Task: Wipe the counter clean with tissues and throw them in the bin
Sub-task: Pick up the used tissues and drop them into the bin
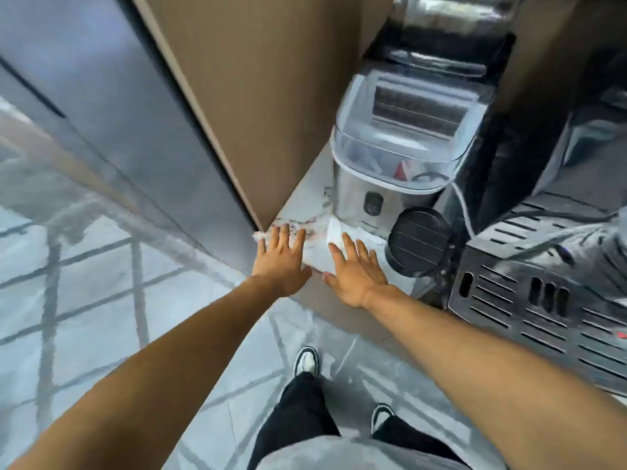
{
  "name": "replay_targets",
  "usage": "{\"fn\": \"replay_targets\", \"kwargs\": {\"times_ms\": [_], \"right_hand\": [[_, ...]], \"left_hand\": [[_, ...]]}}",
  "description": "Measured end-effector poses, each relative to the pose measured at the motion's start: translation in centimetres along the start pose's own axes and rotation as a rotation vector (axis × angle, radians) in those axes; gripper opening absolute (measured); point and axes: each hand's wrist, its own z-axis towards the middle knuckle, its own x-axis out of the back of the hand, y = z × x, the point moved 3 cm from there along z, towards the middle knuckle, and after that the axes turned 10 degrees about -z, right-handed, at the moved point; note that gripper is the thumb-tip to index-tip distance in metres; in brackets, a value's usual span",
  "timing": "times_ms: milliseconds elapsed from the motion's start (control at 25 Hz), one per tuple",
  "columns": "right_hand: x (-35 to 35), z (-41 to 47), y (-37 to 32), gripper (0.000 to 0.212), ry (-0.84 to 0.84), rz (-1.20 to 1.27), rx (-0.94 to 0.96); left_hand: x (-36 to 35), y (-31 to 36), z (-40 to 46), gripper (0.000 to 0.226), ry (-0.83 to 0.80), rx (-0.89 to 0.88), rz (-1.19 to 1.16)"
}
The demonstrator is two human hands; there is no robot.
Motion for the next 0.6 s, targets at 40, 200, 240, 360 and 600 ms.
{"fn": "replay_targets", "kwargs": {"times_ms": [40,200,240,360,600], "right_hand": [[-0.2,0.8,0.3,0.068,-0.009,0.02,-0.064],[-0.8,3.2,1.6,0.059,0.028,0.064,-0.285],[-0.8,3.5,1.9,0.056,0.054,0.071,-0.319],[-1.0,4.3,2.2,0.057,0.064,0.083,-0.43],[-1.1,5.2,2.7,0.049,0.081,0.106,-0.507]], "left_hand": [[-0.5,0.1,1.8,0.082,-0.022,-0.078,0.021],[-1.7,1.1,7.1,0.075,-0.158,-0.265,0.016],[-1.8,1.6,7.9,0.073,-0.173,-0.301,0.017],[-2.5,2.5,10.1,0.062,-0.164,-0.428,0.061],[-2.4,2.9,11.6,0.035,-0.047,-0.588,0.113]]}}
